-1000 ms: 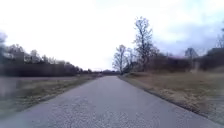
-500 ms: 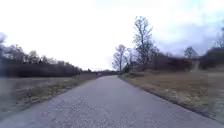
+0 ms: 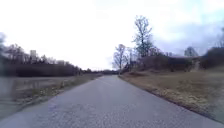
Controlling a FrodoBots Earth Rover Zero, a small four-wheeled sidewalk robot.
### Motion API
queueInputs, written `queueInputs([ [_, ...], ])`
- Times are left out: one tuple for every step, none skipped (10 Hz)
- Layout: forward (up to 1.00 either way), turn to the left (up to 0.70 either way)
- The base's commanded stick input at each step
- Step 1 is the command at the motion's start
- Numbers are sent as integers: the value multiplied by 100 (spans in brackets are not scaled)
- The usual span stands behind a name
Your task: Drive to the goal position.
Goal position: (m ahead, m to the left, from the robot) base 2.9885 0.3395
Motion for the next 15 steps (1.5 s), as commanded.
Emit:
queueInputs([
  [38,0],
  [38,0],
  [38,0],
  [38,0],
  [38,0],
  [38,0],
  [38,0],
  [38,0],
  [38,0],
  [38,0],
  [38,0],
  [38,0],
  [38,0],
  [38,0],
  [38,0],
])
